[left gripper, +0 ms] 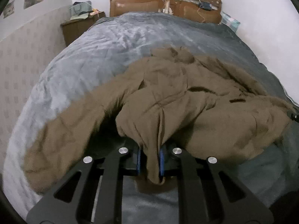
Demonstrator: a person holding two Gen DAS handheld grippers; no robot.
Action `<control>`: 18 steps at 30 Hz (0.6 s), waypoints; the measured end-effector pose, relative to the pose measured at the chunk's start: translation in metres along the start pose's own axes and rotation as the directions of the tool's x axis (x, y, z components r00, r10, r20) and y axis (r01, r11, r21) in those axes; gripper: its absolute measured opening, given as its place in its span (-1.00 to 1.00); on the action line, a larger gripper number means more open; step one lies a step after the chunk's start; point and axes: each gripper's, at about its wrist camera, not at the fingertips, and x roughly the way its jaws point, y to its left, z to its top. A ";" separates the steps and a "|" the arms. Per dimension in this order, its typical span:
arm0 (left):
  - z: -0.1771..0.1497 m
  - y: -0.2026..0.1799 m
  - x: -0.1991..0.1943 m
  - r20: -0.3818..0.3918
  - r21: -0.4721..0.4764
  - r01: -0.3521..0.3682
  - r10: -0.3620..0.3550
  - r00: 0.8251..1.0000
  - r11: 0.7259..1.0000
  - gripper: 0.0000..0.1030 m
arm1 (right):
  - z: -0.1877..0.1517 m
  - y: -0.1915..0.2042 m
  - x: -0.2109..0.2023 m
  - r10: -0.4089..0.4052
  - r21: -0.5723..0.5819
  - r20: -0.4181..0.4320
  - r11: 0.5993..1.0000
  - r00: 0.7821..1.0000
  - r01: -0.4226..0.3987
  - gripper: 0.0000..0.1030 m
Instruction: Fold large clothes
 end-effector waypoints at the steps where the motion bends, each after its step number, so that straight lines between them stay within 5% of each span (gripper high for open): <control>1: 0.006 0.007 -0.013 -0.013 0.019 0.015 -0.015 1.000 1.000 -0.68 | -0.001 0.003 -0.012 0.010 -0.023 -0.007 1.000 1.000 -0.010 -0.69; 5: 0.000 0.018 -0.033 -0.074 0.094 0.026 -0.019 0.997 0.995 -0.49 | -0.032 0.036 -0.026 0.049 -0.119 -0.083 0.991 0.995 -0.059 -0.69; 7: -0.014 0.025 -0.032 -0.101 0.096 -0.012 0.021 0.995 0.995 -0.19 | -0.053 0.045 -0.031 0.071 -0.152 -0.141 0.984 0.987 -0.093 -0.64; 10: -0.038 0.031 -0.031 -0.108 0.103 -0.067 0.079 0.991 0.992 0.12 | -0.078 0.052 -0.022 0.059 -0.200 -0.213 0.974 0.975 -0.102 -0.27; 12: -0.047 0.034 -0.029 -0.090 0.093 -0.096 0.105 0.990 0.991 0.55 | -0.078 0.050 -0.029 0.023 -0.217 -0.200 0.974 0.980 -0.067 0.48; 13: -0.050 0.038 -0.029 -0.071 0.076 -0.111 0.117 0.991 0.991 0.70 | -0.076 0.048 -0.035 0.010 -0.203 -0.170 0.978 0.985 -0.045 0.57; 18: -0.058 0.071 -0.016 -0.014 0.054 -0.233 0.234 0.972 0.971 0.77 | -0.033 0.007 -0.026 -0.128 -0.140 -0.037 0.983 0.991 0.122 0.66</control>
